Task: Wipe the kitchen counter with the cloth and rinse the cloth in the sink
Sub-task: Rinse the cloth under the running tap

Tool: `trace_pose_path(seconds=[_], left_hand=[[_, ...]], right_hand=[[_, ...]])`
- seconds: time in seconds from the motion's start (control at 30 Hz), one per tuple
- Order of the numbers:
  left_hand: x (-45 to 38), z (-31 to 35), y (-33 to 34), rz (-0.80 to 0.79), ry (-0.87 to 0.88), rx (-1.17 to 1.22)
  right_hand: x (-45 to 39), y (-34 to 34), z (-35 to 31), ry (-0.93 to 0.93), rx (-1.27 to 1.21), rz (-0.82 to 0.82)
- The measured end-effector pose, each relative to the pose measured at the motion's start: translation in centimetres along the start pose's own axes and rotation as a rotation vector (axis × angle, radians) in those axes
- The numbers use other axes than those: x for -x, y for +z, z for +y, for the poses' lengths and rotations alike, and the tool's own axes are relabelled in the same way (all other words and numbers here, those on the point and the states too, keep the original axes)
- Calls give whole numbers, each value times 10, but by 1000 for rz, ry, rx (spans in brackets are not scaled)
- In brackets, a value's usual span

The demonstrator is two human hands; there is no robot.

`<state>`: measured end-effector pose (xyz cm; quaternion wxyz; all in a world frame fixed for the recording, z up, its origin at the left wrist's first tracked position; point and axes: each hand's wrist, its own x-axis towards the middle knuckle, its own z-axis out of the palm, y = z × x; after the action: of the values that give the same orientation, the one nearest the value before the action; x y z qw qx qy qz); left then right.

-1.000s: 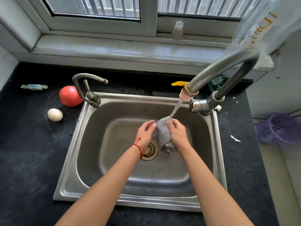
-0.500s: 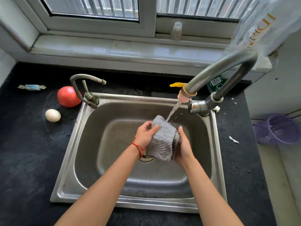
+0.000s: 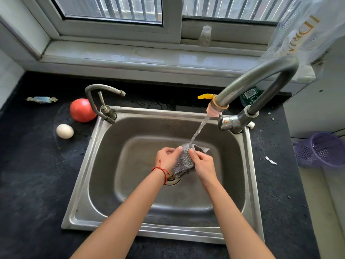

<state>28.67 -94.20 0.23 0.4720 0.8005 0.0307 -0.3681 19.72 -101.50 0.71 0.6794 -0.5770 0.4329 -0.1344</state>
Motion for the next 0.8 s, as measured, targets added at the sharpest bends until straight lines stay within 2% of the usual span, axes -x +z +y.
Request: trace_pose_path(seconds=[0.1, 0.27, 0.33, 0.43, 0.53, 0.63, 0.7, 0.8], left_hand=[[8, 3, 3, -145, 10, -35], [12, 2, 6, -249, -33, 94], [12, -1, 8, -233, -44, 138], [8, -6, 0, -106, -181, 288], [8, -5, -12, -98, -248, 554], [10, 5, -16, -105, -246, 679], [12, 14, -11, -93, -249, 704], [16, 26, -3, -106, -259, 709]], right_hand=[[1, 0, -2, 38, -21, 2], [3, -7, -10, 110, -69, -48], [1, -8, -9, 130, -98, -26], [-6, -13, -4, 135, -108, 173], [-14, -27, 9, 203, -43, 349], [-16, -35, 20, 317, 228, 285], [-8, -34, 18, 330, 410, 233], [8, -28, 11, 75, 324, 57]])
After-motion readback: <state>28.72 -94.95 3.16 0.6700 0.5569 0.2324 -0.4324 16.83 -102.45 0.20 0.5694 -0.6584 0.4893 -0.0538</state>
